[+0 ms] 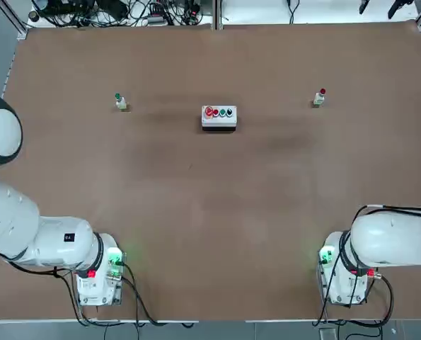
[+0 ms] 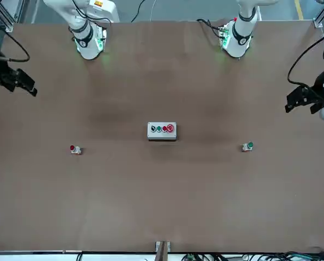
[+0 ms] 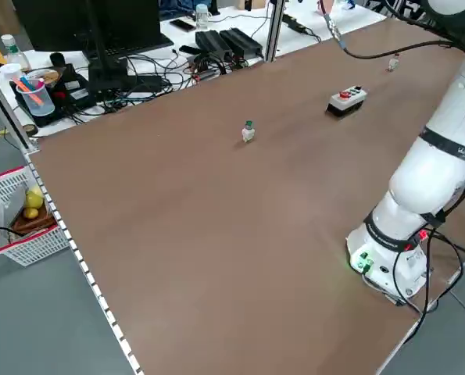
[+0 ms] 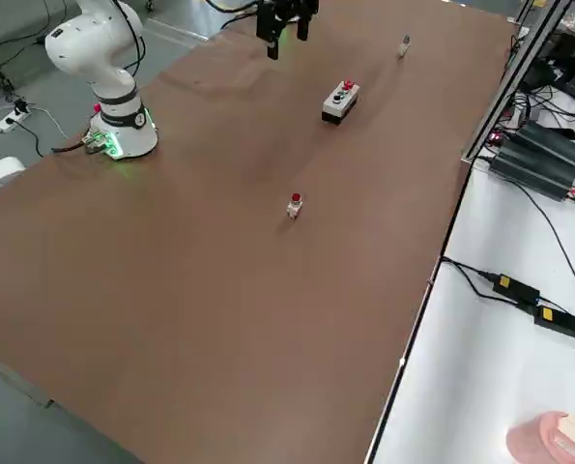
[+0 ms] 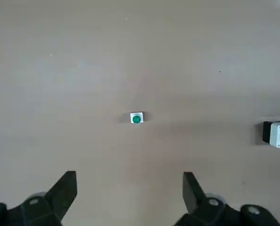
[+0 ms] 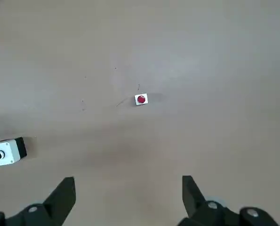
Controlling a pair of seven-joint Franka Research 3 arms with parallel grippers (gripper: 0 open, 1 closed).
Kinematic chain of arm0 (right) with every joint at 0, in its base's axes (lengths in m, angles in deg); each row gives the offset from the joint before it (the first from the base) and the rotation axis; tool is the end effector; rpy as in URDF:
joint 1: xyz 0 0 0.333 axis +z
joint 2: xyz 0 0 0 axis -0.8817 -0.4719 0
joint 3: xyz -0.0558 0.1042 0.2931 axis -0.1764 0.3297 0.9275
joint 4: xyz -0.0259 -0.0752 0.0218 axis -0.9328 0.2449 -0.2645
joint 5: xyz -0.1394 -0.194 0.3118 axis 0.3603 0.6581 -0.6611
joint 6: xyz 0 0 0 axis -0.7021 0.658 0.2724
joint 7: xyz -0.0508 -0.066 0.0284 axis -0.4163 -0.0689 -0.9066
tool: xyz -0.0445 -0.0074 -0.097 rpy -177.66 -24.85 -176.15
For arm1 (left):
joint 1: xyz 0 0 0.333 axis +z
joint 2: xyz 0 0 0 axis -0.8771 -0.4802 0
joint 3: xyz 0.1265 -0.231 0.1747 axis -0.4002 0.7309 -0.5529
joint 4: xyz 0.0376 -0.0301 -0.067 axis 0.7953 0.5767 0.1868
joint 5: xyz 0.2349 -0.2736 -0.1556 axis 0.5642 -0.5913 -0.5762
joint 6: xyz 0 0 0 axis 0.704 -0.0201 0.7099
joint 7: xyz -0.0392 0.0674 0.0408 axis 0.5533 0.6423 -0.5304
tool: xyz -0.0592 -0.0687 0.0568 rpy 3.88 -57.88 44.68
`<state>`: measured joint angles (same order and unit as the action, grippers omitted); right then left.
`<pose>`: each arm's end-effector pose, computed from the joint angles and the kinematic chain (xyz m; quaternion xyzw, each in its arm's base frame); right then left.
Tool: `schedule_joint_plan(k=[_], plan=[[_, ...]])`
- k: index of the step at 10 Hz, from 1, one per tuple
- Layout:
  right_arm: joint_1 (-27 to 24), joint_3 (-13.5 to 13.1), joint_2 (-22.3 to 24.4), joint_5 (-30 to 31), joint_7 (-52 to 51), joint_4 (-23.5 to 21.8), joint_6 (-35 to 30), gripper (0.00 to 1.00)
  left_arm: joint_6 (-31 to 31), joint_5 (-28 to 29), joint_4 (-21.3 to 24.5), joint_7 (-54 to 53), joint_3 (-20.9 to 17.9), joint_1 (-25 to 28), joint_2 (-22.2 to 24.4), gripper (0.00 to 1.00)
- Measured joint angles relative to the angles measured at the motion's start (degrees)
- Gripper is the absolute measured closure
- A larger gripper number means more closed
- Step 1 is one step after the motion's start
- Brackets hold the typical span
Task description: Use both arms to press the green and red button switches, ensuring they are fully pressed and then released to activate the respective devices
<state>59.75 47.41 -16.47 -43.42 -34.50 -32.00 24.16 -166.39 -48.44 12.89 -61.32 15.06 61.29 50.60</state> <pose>0.5248 0.0066 0.6386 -0.9957 0.0910 -0.0092 0.0120 0.5865 -0.0230 0.6240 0.9992 -0.0360 0.0112 0.0137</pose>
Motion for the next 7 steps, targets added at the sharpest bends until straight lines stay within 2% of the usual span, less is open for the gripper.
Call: schedule_joint_plan(k=[7], plan=[[0.00,0.02,0.00,-0.04,-0.05,0.92,-1.20,0.00,0.00,0.00,0.00,-2.27,-0.05,0.02,0.00,0.00]])
